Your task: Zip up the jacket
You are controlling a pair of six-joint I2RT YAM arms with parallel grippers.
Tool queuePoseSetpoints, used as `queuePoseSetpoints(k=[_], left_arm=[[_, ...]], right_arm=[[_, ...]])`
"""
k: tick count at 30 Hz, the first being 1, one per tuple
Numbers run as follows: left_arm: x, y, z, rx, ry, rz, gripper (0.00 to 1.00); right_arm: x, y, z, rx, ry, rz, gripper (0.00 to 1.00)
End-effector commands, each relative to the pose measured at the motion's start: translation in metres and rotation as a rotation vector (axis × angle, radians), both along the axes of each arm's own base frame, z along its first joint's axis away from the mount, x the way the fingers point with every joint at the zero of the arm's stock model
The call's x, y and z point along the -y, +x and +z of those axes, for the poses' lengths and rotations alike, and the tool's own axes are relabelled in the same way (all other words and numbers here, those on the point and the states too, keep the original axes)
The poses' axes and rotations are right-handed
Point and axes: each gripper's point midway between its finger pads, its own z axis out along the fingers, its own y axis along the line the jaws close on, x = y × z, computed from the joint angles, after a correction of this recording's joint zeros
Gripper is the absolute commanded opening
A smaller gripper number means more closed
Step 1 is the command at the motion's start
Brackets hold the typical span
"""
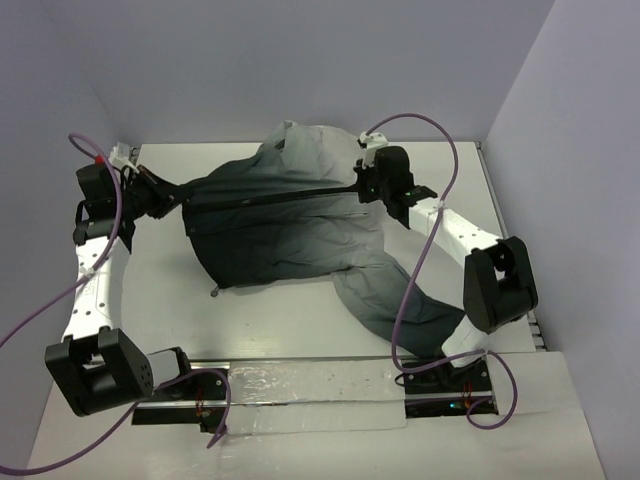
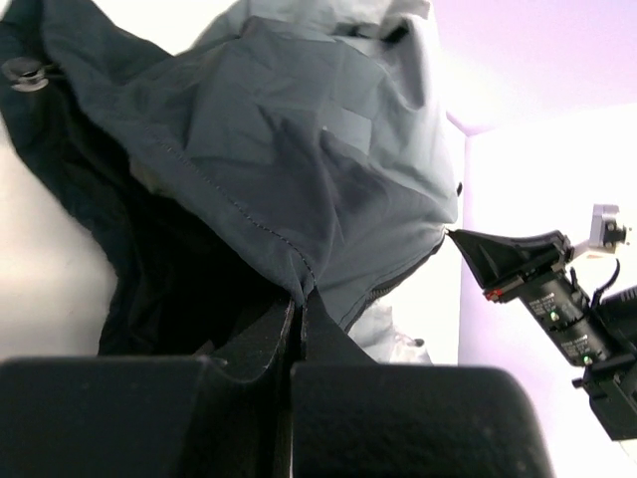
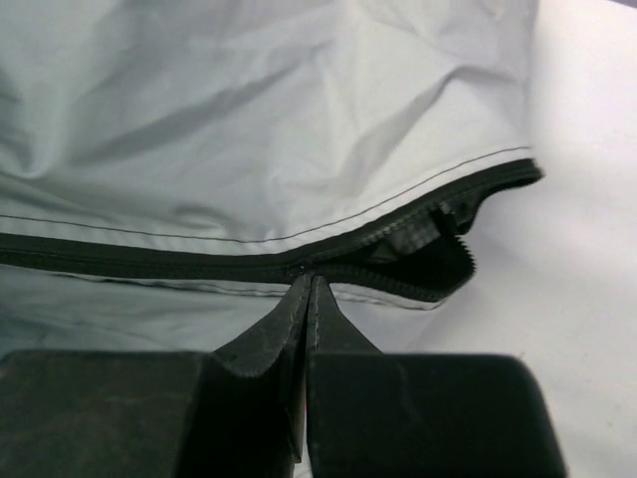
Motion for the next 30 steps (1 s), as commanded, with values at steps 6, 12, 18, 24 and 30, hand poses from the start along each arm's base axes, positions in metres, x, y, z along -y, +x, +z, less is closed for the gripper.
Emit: queuePoseSetpoints(k=[6, 12, 18, 24, 30], left_arm=[[-0.051, 0.009, 0.054, 0.125, 0.09, 0.179, 0.0], [-0.065, 0.008, 0.065, 0.149, 0.081, 0.224, 0.0], [-0.086, 0.006, 0.108, 0.237, 0.079, 0.284, 0.0], [-0.081, 0.004, 0.147, 0.323, 0.041, 0.266, 0.0], [-0.062, 0.005, 0.192, 0.432, 0.022, 0.191, 0.0]], right_arm=[[0.063, 0.046, 0.028, 0.096, -0.047, -0.23, 0.0], [0.098, 0.059, 0.037, 0.102, -0.04, -0.294, 0.0], [0.105, 0.071, 0.023, 0.056, -0.021, -0.309, 0.0], [0.092, 0.076, -0.003, -0.049, 0.062, -0.304, 0.0], [0.132, 0.051, 0.094, 0.152, 0.122, -0.459, 0.0]])
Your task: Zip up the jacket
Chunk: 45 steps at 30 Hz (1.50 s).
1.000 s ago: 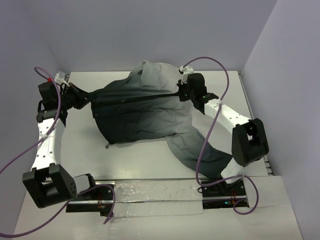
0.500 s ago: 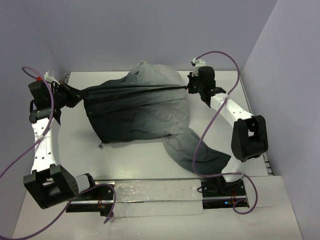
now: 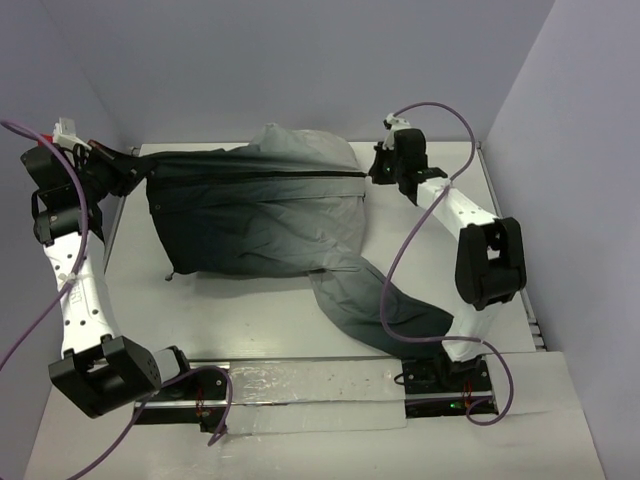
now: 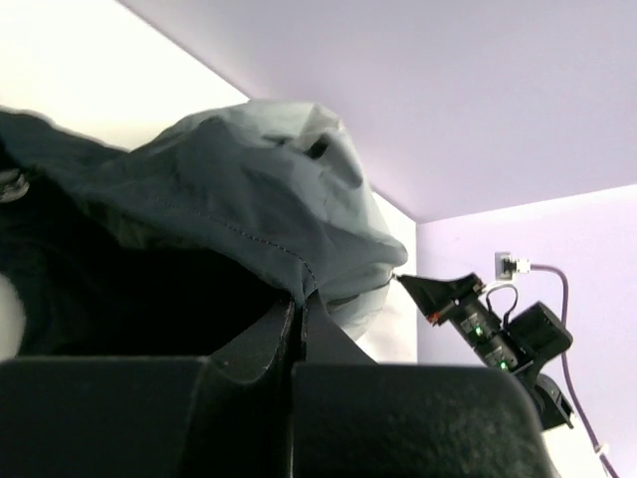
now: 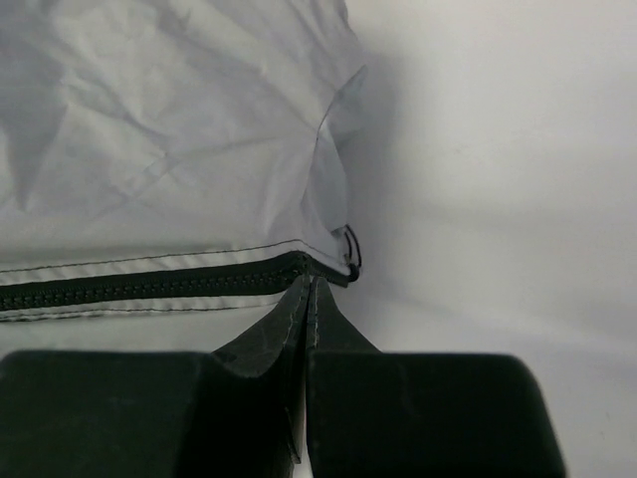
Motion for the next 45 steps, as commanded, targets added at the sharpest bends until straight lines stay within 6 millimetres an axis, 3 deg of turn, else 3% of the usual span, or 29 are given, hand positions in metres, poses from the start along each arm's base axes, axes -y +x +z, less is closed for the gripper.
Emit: queuePoseSetpoints(k=[1, 3, 4, 6, 8, 10, 12, 13, 14, 16, 18, 20, 21, 25, 28, 31, 40, 45], left_arm=[[-0.004, 0.001, 0.108, 0.306, 0.086, 0.033, 0.0], [-0.003, 0.001, 0.118, 0.322, 0.085, 0.032, 0.0], [-0.002, -0.002, 0.133, 0.353, 0.094, 0.031, 0.0], [-0.002, -0.004, 0.148, 0.381, 0.112, 0.034, 0.0], [-0.003, -0.003, 0.149, 0.382, 0.115, 0.037, 0.0], [-0.003, 0.001, 0.14, 0.366, 0.104, 0.029, 0.0], [-0.004, 0.008, 0.12, 0.328, 0.088, 0.018, 0.0], [-0.009, 0.017, 0.088, 0.266, 0.074, 0.019, 0.0], [-0.01, 0.02, 0.077, 0.247, 0.07, 0.02, 0.0], [-0.015, 0.03, 0.035, 0.167, 0.06, 0.018, 0.0], [-0.022, 0.036, -0.012, 0.069, 0.056, 0.04, 0.0], [-0.028, 0.038, -0.045, -0.007, 0.059, 0.064, 0.0], [-0.03, 0.039, -0.062, -0.045, 0.065, 0.075, 0.0], [-0.042, 0.041, -0.096, -0.135, 0.09, 0.116, 0.0], [-0.051, 0.042, -0.1, -0.153, 0.111, 0.162, 0.0], [-0.056, 0.042, -0.097, -0.153, 0.123, 0.184, 0.0], [-0.072, 0.037, -0.082, -0.13, 0.139, 0.229, 0.0], [-0.073, 0.038, -0.069, -0.108, 0.144, 0.233, 0.0]], right_arm=[[0.093, -0.013, 0.122, 0.26, -0.038, -0.325, 0.0], [0.103, -0.025, 0.156, 0.33, -0.036, -0.353, 0.0], [0.111, -0.038, 0.189, 0.396, -0.037, -0.381, 0.0], [0.121, -0.055, 0.22, 0.459, -0.053, -0.416, 0.0], [0.125, -0.066, 0.24, 0.503, -0.06, -0.426, 0.0], [0.124, -0.072, 0.245, 0.521, -0.059, -0.413, 0.0], [0.117, -0.07, 0.231, 0.491, -0.061, -0.374, 0.0], [0.114, -0.065, 0.206, 0.438, -0.068, -0.358, 0.0], [0.112, -0.063, 0.183, 0.391, -0.077, -0.345, 0.0], [0.105, -0.061, 0.124, 0.282, -0.069, -0.32, 0.0], [0.099, -0.061, 0.087, 0.215, -0.039, -0.309, 0.0], [0.091, -0.073, 0.032, 0.098, -0.013, -0.28, 0.0], [0.085, -0.077, 0.02, 0.065, 0.011, -0.265, 0.0], [0.085, -0.095, -0.026, -0.044, 0.014, -0.279, 0.0], [0.099, -0.098, -0.033, -0.066, -0.034, -0.323, 0.0], [0.117, -0.096, -0.025, -0.051, -0.054, -0.372, 0.0], [0.168, -0.076, 0.044, 0.08, -0.059, -0.487, 0.0], [0.175, -0.076, 0.064, 0.121, -0.055, -0.506, 0.0]])
